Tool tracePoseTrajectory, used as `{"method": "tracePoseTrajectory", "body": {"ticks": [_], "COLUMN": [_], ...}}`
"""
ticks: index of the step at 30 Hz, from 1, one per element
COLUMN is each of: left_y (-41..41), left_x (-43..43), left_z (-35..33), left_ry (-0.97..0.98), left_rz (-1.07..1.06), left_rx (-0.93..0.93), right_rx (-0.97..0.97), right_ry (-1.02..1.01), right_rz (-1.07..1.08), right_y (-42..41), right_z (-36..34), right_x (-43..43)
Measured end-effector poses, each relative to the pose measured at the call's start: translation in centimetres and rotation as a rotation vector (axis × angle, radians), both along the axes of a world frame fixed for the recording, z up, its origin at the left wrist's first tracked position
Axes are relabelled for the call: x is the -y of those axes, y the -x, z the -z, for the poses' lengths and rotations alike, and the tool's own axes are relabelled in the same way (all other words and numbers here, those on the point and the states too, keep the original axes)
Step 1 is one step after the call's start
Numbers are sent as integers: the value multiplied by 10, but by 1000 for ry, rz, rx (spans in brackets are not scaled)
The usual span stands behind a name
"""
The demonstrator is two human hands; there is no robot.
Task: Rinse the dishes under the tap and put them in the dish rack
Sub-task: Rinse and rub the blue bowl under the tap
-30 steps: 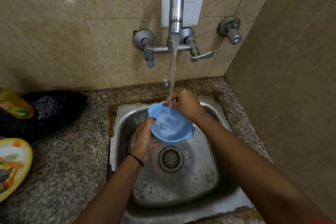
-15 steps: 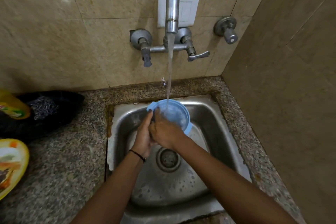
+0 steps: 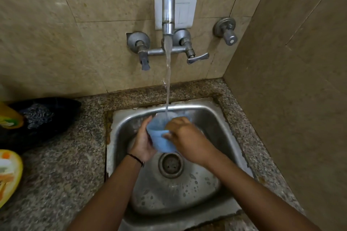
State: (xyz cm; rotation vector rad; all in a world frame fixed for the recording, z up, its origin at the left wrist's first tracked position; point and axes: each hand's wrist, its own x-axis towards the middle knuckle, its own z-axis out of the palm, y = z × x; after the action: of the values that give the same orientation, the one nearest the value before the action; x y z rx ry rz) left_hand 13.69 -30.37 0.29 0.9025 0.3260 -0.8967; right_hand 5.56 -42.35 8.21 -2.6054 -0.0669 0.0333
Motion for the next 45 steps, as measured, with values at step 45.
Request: {"method": "tracePoseTrajectory", "body": {"ticks": [45], "left_y": [42], "left_x": [-13], "left_z": [-44], "left_ry": [-296], "left_rz": [173], "left_rx": [846], "right_rx": [-237], "right_ry": [-200], "right_rz": [440], "right_y": [-85], "right_z": [2], "right_x": [19]}}
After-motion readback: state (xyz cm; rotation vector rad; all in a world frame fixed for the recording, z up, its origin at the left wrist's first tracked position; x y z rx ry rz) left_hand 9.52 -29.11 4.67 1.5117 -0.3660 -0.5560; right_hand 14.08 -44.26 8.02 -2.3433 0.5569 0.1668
